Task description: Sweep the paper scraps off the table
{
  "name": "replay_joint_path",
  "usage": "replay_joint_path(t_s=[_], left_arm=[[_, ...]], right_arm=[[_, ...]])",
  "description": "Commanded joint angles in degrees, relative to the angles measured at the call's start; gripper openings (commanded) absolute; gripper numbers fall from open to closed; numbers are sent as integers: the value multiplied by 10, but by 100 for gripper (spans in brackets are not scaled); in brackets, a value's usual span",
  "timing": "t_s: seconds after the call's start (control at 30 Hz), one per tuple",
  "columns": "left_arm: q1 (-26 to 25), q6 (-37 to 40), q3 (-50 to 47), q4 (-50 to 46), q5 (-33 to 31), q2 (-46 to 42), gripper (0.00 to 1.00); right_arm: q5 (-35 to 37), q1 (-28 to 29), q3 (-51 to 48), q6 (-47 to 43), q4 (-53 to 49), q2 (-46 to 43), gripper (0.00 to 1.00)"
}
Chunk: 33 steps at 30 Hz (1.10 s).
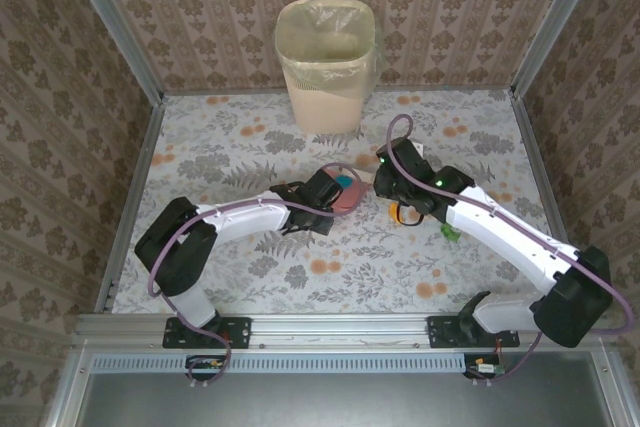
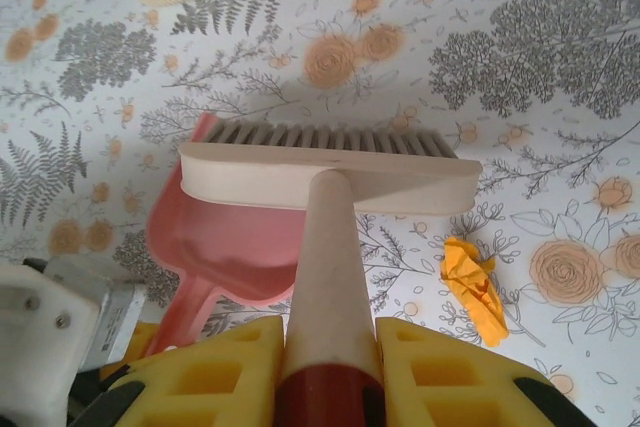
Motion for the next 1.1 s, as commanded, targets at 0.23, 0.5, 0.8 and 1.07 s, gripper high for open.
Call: replay_joint_path(t_s=[0.23, 0.5, 0.8, 1.07], left_arm=[[1, 7, -1, -10, -19, 6, 0], [1, 6, -4, -10, -29, 2, 0], [1, 6, -13, 8, -41, -5, 0], [0, 10, -25, 28, -51, -10, 0]], right_arm=[[38, -4, 34, -142, 126, 96, 0], [14, -2, 48, -170, 85, 128, 0], [-31, 5, -31, -166, 63, 8, 0], [10, 4, -84, -204, 116, -89, 0]])
